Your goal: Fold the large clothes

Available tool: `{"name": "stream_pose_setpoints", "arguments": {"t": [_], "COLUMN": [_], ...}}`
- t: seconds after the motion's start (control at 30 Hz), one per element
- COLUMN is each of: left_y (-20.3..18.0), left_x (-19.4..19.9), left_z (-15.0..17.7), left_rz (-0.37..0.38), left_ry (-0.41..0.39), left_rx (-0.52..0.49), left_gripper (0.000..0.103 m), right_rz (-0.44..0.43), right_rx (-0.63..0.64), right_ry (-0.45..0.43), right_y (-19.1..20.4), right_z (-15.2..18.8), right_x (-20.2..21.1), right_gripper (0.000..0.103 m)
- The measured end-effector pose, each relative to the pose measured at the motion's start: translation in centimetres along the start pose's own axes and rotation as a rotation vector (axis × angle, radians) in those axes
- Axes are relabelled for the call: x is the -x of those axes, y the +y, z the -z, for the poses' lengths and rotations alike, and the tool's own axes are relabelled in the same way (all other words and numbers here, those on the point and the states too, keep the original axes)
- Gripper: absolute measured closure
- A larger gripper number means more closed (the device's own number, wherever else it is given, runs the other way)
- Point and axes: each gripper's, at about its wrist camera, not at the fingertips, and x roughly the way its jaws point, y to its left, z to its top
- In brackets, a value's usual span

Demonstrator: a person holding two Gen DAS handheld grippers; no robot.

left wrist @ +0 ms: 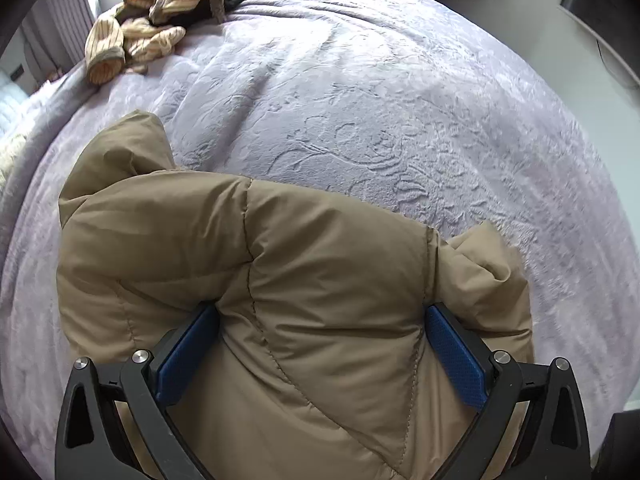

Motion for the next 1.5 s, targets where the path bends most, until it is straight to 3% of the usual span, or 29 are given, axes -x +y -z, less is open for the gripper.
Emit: {"name": "stream_pose_setpoints", "arguments": {"t": [0.43,0.5,0.7,1.0,1.27,1.5], "left_y": [-0.4,-0.3,1.3,4.4,6.7,8.9], "left_x": [0.5,1.2,5.2,13.7,20.2,24.7], "left_z": [0.1,0.1,0.8,6.7,12.0,14.9], "left_rz": [-0.015,-0.006,0.038,0.024,-0.128,-0.111], "left_ry": [0.011,0.013,-0.005,-0.060,-0.104,-0.119], "left_rx": [-0.011,-0.003,0.042,0.108,0.184,0.289], "left_gripper": [0.001,0.001,0.001,0.001,0.001,0.001], "right_rz": [0.037,0.039,0.053,0.053,0.054,0.074], "right_rx": [-0.016,-0.024,-0.030,-0.046,0.001,0.033], "right_ry": [0.031,0.038,0.058,0.081,0.048,0.021], "right_y": [0.3,1.9,2.2,3.4,6.7,9.4], "right_z": [0.3,-2.2,-4.3,-4.7,-4.8,-4.8], "right_x": [-1.1,-2.3,-3.7,-1.7,3.0,6.6], "right_gripper": [0.103,0.103,0.103,0.097,0.097,0.095]}}
